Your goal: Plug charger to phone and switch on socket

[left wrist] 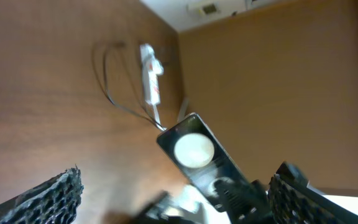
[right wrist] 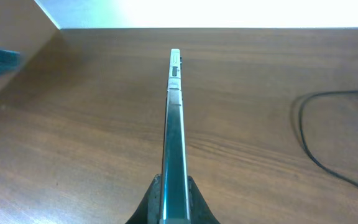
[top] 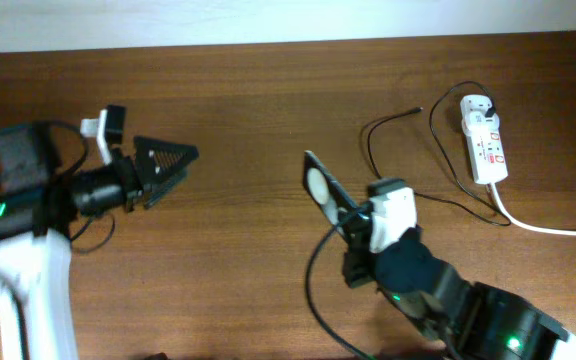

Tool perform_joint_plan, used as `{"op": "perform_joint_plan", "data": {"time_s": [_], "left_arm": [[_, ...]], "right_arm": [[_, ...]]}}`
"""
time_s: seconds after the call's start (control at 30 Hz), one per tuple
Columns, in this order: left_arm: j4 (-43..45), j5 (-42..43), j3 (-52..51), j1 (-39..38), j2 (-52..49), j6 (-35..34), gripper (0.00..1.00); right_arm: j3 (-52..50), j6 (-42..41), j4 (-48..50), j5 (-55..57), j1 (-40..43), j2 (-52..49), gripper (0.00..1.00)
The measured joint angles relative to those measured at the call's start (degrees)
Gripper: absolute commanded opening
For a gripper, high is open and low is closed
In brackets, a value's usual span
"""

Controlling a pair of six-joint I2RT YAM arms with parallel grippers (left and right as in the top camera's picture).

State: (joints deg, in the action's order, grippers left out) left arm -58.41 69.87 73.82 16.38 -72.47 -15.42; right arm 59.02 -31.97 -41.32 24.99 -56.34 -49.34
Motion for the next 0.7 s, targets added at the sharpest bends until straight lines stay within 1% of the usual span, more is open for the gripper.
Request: {"op": "perform_joint_plan", "data": {"time_s": [0.07, 0.17, 0.23, 0.27, 0.3, 0.33, 0.4, 0.43, 0.5, 0.57, 0.63, 0.67, 0.7], "left_arm": [[-2.6, -7.9, 0.4, 0.5, 9.9, 1.3, 0.99], [-10.9, -25.4, 0.9, 0.5, 23.7, 2.3, 0.99], [-15.3, -33.7, 0.9, 0.6, 30.6, 2.4, 0.99], [-16.0, -35.8, 0.9, 0.6, 32.3, 2.4, 0.99], [-16.2, -37.4, 0.5, 0.6, 33.3, 2.4, 0.99], [-16.0, -38.6, -0.6, 0.6, 33.4, 2.4, 0.99], [-11.8, -39.1, -6.0, 0.6, 33.5, 1.5, 0.99], [-6.9, -38.1, -11.6, 0.6, 33.2, -0.6, 0.99], [4.0, -32.8, -20.8, 0.6, 31.7, -4.7, 0.99], [12.5, -26.9, -27.8, 0.6, 28.7, -10.5, 0.99], [18.4, -21.4, -31.2, 0.6, 23.6, -14.9, 0.99], [21.3, -17.7, -31.6, 0.6, 19.6, -17.2, 0.99], [23.9, -14.5, -31.7, 0.6, 15.6, -19.2, 0.99]], "right_arm": [[-0.5, -5.2, -3.3, 1.6, 0.0, 3.3, 0.04], [-4.7, -13.4, -2.4, 3.6, 0.0, 4.8, 0.04], [-10.2, -20.4, 4.8, 4.1, 0.0, 4.4, 0.04], [-13.3, -22.1, 10.9, 4.3, 0.0, 4.6, 0.04], [-17.9, -23.7, 19.4, 4.3, 0.0, 4.4, 0.04], [-20.7, -24.7, 23.2, 4.1, 0.0, 4.3, 0.04], [-25.9, -29.1, 31.5, 3.8, 0.0, 4.3, 0.04], [-27.0, -30.7, 32.6, 3.8, 0.0, 4.2, 0.04], [-27.5, -32.9, 35.5, 3.9, 0.0, 3.1, 0.04], [-27.5, -34.4, 39.9, 3.9, 0.0, 1.0, 0.04], [-27.5, -36.8, 42.7, 3.9, 0.0, -1.2, 0.04], [-27.5, -39.5, 44.3, 3.9, 0.0, -3.9, 0.04], [-27.5, -40.5, 45.3, 3.9, 0.0, -5.2, 0.04]]}}
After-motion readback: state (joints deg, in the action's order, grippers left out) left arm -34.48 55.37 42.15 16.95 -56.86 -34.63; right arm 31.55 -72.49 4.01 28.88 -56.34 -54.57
